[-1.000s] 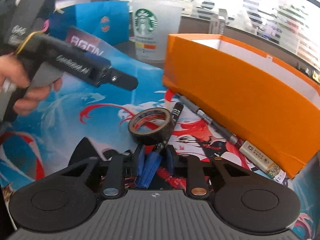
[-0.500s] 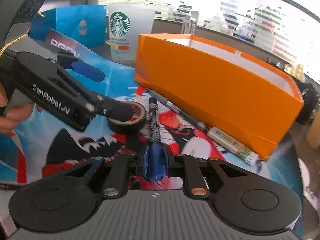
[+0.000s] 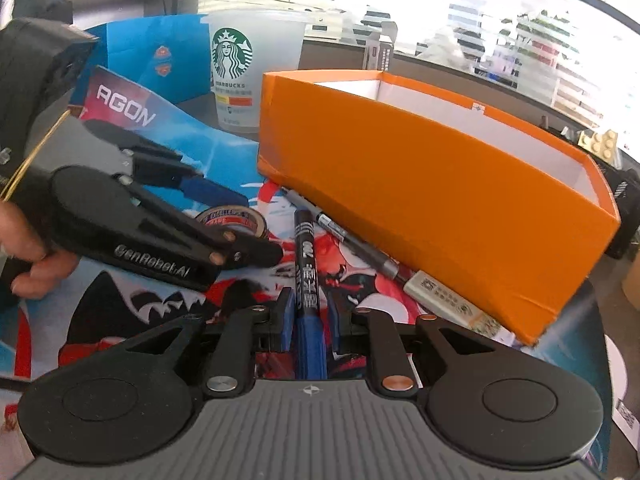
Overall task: Organize rigid objects
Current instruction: 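Grasp the blue-capped black marker with the right gripper while the left gripper grasps the tape roll, then carry the tape roll and black marker up over the orange box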
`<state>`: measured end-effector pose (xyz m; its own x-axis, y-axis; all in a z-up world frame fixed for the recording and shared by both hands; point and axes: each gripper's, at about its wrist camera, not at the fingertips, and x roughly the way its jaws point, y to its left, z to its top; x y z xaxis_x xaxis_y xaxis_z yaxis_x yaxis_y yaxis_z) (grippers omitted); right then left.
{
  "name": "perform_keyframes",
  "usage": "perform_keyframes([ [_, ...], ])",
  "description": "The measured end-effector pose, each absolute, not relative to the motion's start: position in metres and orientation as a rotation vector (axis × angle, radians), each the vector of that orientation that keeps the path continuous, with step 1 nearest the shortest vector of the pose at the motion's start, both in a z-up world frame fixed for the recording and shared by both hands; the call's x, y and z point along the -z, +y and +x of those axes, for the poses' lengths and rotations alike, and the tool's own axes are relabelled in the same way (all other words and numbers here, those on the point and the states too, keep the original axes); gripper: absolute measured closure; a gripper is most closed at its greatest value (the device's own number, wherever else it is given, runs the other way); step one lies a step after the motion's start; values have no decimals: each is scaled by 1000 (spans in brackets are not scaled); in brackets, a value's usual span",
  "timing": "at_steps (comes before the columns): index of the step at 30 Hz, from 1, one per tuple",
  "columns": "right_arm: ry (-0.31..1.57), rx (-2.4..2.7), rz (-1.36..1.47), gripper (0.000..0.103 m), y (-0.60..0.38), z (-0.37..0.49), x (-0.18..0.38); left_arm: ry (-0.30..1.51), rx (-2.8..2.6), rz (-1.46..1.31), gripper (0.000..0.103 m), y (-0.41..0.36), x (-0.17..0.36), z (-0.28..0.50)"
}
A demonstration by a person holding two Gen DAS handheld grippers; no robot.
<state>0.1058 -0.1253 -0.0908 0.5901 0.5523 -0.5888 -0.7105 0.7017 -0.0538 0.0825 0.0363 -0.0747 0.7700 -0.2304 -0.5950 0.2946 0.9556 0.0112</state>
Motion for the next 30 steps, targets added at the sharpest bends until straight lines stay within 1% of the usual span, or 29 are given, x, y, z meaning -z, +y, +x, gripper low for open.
perform_keyframes([
  [5, 573, -727, -276, 91, -121, 103, 90, 646, 286, 53, 50, 46, 69, 78],
  [13, 510, -699, -264, 91, -128, 91, 69, 592, 273, 24, 50, 59, 45, 64],
  [30, 413, -671, -296, 91, -128, 71, 33, 476, 255, 79, 50, 48, 0, 56],
])
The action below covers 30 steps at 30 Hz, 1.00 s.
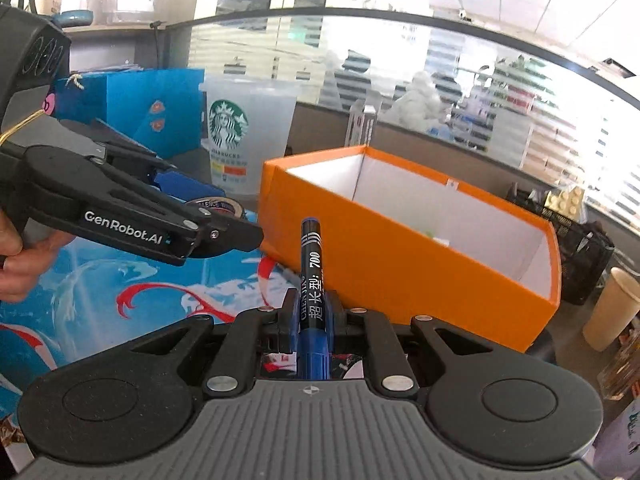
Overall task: Organize rigid objects
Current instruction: 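Carry the tape roll and black marker up over the orange box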
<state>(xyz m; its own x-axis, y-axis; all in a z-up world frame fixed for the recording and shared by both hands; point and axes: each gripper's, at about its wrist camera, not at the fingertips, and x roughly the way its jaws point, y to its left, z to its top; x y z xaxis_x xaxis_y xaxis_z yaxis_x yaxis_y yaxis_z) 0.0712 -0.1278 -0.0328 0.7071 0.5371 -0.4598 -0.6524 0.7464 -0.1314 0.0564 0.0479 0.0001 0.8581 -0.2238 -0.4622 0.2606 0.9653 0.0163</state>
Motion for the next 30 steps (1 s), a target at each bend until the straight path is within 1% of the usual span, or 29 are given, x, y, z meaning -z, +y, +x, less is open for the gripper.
perform_keyframes([
  [13, 345, -620, -270, 91, -145, 72, 7, 408, 259, 85, 50, 36, -29, 68],
  [30, 320, -574, -221, 91, -163, 87, -1, 405, 249, 71, 50, 32, -39, 94],
])
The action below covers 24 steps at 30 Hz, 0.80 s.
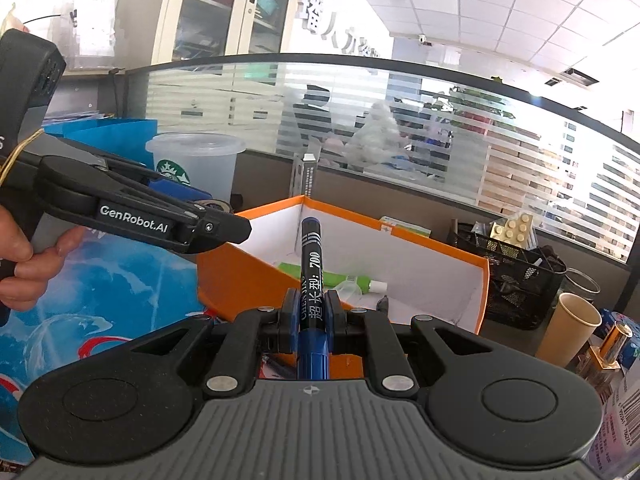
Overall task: Organize rigid objects
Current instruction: 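Carry the tape roll and black marker up over the orange box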
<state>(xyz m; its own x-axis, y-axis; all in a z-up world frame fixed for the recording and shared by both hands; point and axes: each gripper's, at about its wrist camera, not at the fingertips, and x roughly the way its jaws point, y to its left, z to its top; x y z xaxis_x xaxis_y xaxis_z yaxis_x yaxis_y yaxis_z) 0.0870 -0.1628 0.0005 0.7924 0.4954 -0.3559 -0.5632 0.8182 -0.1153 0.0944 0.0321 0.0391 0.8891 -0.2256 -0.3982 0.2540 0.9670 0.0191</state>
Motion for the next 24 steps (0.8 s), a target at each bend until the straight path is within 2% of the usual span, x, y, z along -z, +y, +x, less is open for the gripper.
perform_keyframes([
  [24, 285, -509, -155, 91, -172, 119, -16, 397, 241, 54, 50, 30, -55, 153],
])
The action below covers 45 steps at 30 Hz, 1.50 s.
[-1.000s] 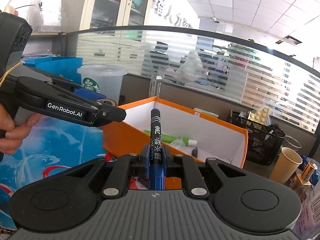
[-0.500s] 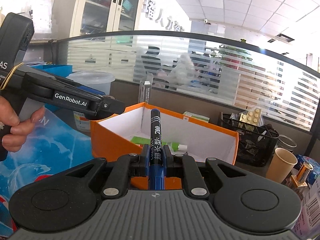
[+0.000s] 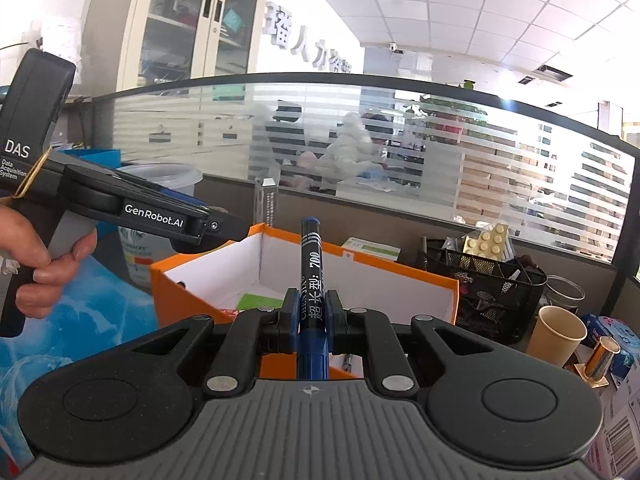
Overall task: Organize rigid objects
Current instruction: 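Carry the tape roll and black marker up over the orange box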
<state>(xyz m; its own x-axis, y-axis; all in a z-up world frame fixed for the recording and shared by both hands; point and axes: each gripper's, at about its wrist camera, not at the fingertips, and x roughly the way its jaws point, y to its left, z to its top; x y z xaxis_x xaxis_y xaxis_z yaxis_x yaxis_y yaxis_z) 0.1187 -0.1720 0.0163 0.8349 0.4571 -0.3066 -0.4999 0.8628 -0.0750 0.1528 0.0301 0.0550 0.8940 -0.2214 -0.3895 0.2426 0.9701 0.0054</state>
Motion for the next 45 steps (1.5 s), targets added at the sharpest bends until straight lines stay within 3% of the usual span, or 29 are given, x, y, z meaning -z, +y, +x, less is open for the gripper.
perform_keyframes([
  [21, 312, -476, -150, 91, -153, 173, -2, 478, 230, 21, 50, 34, -30, 209],
  [32, 348, -466, -89, 91, -161, 195, -16, 469, 221, 42, 50, 38, -43, 211],
  [45, 482, -462, -83, 91, -164, 233, 2, 566, 238, 67, 50, 24, -18, 235],
])
